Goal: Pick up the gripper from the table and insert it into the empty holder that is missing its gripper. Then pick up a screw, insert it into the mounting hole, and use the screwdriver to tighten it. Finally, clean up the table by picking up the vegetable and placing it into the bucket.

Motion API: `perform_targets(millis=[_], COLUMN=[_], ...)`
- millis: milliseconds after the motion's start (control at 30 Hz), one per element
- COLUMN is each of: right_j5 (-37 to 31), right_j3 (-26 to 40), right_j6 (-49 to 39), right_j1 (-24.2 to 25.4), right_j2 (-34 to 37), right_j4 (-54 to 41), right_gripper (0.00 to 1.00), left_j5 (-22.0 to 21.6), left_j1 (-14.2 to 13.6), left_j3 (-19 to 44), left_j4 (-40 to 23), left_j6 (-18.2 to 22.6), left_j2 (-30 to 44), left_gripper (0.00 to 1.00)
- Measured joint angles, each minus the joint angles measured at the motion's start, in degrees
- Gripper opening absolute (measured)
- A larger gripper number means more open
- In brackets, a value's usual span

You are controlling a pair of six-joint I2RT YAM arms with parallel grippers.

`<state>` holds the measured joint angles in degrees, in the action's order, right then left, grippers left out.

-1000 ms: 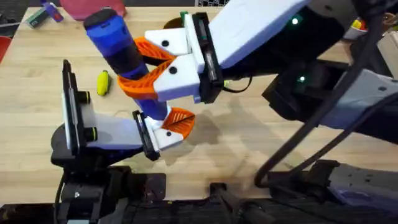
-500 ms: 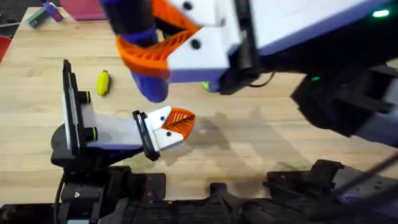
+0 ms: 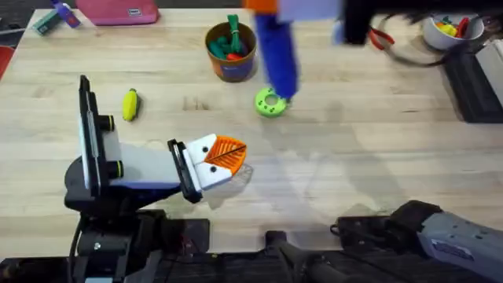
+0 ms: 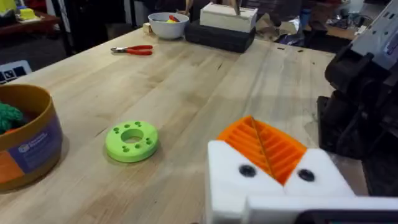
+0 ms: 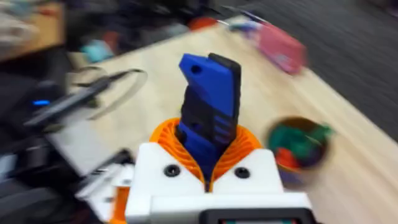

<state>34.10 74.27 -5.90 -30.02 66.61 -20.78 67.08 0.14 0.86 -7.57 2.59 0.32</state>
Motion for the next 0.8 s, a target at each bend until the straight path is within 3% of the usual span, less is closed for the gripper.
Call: perform_targets(millis=[133, 367, 600, 800], right_j5=[-5.54, -14.32, -24.26, -32.11], right_j3=[3.66, 3.87, 3.88, 3.9], right_j6=[-6.08, -21.81, -43.37, -53.54], right_j1=[5.24, 11.88, 14.67, 15.0], right_j2=[-0.32, 1.98, 11.89, 22.83], right_j4=[-9.23, -22.14, -30.39, -30.23], right_gripper=[0.022, 0.022, 0.022, 0.022], left_j5=[-0.01, -0.01, -0.01, -0.03], left_j1=[0.0, 0.0, 0.0, 0.0], left_j3=[0.0, 0.0, 0.0, 0.0], left_j4=[0.02, 0.02, 0.02, 0.02], left_j6=[0.0, 0.0, 0.0, 0.0], left_j2=[0.0, 0.0, 0.0, 0.0], left_gripper=[0.006, 0.006, 0.006, 0.006])
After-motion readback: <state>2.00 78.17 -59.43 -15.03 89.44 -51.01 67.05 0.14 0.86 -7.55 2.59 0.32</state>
